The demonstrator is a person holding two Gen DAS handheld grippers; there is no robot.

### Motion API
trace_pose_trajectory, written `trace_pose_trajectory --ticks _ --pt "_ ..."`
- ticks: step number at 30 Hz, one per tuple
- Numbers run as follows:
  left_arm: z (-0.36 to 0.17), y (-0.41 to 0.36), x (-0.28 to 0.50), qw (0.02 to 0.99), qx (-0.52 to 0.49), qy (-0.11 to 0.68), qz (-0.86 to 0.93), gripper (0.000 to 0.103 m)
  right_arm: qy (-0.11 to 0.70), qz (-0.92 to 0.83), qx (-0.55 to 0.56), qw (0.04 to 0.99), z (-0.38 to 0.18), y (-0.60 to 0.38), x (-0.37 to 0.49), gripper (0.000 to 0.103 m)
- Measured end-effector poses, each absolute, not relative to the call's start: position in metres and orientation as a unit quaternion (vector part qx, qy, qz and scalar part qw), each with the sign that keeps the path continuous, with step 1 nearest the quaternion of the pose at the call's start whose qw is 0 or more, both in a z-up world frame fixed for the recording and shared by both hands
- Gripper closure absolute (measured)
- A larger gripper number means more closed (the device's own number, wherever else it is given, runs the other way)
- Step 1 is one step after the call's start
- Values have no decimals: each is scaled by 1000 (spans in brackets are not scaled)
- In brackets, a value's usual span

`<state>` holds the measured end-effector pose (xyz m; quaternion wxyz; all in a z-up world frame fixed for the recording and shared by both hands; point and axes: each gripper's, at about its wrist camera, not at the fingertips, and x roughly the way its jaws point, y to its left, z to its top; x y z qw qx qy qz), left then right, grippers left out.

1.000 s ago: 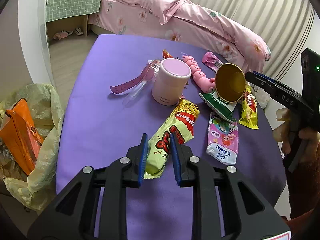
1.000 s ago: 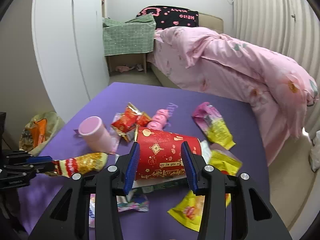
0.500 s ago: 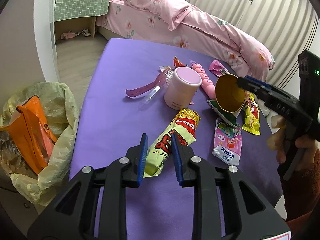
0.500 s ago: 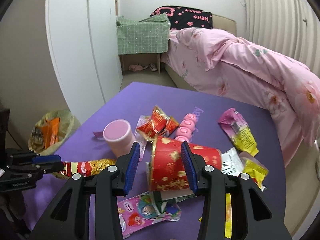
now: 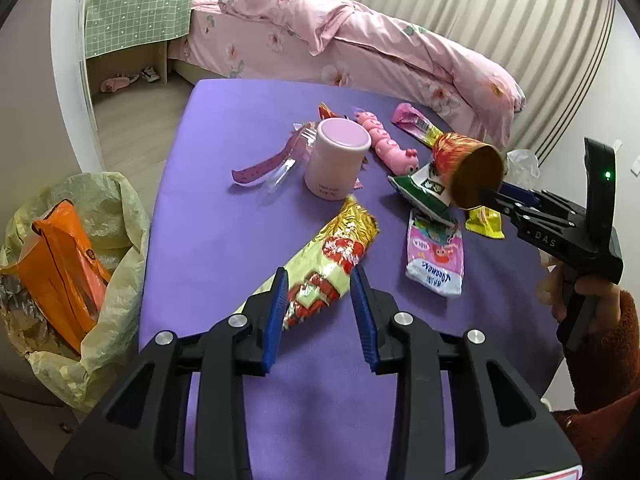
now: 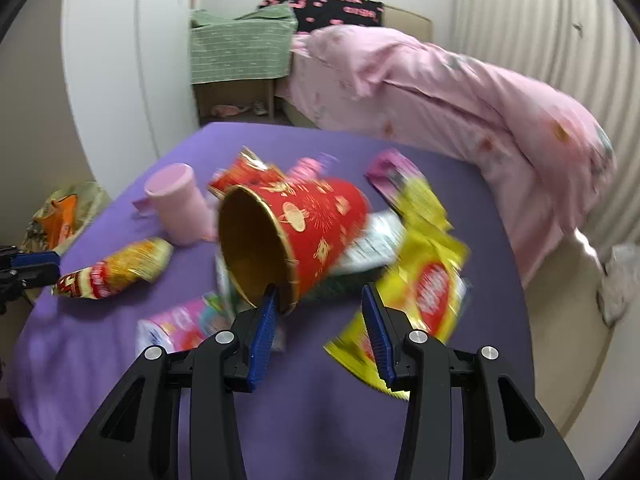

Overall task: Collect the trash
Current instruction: 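Grasp the yellow-gold snack wrapper with the left tool while the right tool grasps the red can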

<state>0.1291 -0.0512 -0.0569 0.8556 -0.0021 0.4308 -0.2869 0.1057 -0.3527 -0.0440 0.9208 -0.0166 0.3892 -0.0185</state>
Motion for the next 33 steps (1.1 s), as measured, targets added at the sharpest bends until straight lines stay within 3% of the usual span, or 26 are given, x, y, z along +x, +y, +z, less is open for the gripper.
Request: trace_pose_trajectory --ticks 9,25,26,28,33 --pt "-63 -73 134 853 46 431 -290 71 353 5 6 935 -31 -362 91 63" --pt "-71 -74 136 849 40 436 -297 71 318 31 21 947 1 -343 101 63" --pt "-70 -74 137 849 38 435 -297 71 316 31 28 948 3 -342 102 62" --pt "-70 -74 138 850 33 434 -296 71 310 25 40 950 5 -341 108 49" --pt "-69 -75 138 853 24 431 -292 71 346 -2 43 937 -18 -344 138 46"
